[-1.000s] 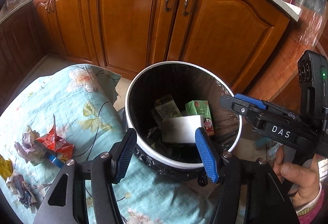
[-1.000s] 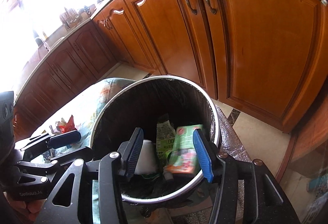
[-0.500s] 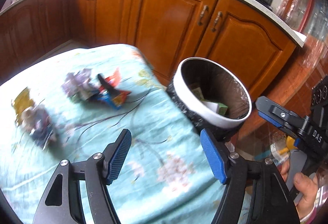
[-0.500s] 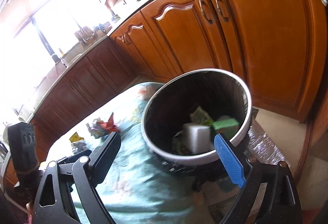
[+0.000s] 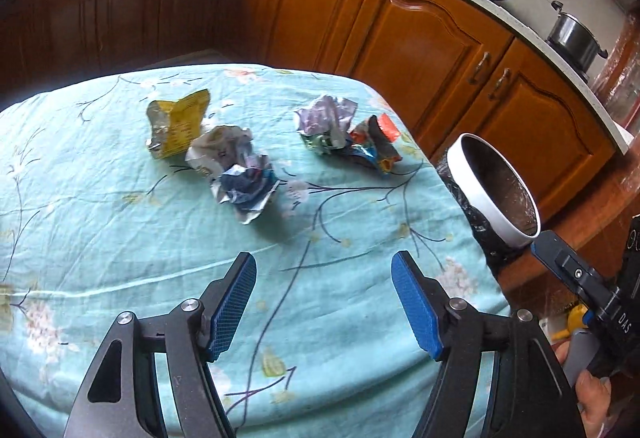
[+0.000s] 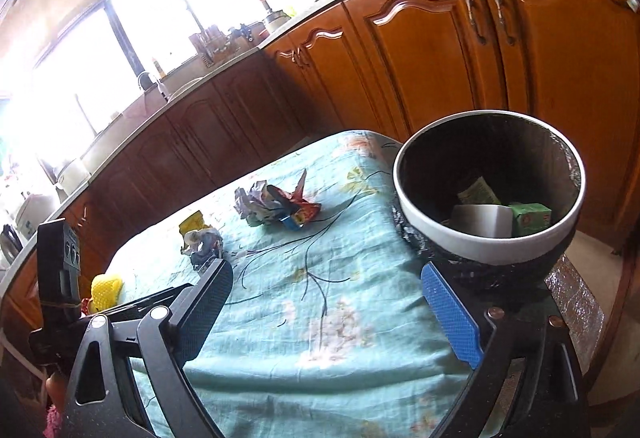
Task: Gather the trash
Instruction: 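Move both open tools back over the crumpled wrappers on the table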
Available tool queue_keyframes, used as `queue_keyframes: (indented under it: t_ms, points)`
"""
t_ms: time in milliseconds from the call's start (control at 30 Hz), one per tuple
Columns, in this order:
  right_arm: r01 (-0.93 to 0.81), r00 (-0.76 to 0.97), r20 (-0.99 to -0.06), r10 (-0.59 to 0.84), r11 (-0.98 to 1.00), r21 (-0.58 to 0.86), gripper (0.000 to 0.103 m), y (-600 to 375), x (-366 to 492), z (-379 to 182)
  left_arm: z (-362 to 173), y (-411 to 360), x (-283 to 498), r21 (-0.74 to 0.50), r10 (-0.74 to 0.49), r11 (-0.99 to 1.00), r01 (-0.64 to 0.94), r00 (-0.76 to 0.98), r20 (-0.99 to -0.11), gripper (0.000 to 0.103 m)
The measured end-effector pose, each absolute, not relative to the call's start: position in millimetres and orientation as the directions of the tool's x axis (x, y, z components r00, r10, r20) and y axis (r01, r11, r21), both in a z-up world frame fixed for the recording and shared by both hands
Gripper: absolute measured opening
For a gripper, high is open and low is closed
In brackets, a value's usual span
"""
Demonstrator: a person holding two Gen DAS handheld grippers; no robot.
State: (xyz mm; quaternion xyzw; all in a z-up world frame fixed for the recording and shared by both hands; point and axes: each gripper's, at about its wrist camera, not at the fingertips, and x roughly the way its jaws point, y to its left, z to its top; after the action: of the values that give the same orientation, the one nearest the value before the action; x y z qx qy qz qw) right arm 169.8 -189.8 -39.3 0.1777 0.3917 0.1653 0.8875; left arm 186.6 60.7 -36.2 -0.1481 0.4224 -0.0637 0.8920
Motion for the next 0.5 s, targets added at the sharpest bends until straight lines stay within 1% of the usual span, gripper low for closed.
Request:
queue_keyframes:
  t_ms: [100, 267, 500]
  points:
    - [-0.195, 0.613, -0.641, 0.462, 0.875, 0.444, 0.096, -172, 174, -42, -36, 77, 181, -0.323, -0.220, 0.945, -0.044, 0.645, -0.732, 0.070]
    - [-0.240, 0.588, -0.657, 0.472, 0.877, 0.416, 0.096, -146, 180, -45, -38, 99, 178, -0.339, -0.202, 0.936, -0.090, 0.651, -0.731, 0.070]
    - [-0.250, 0.528, -0.686, 0.501, 0.864, 0.438, 0.096, -130, 199, -52, -38, 124, 181, -0.338, -0.170, 0.931, -0.138, 0.656, -0.735, 0.070]
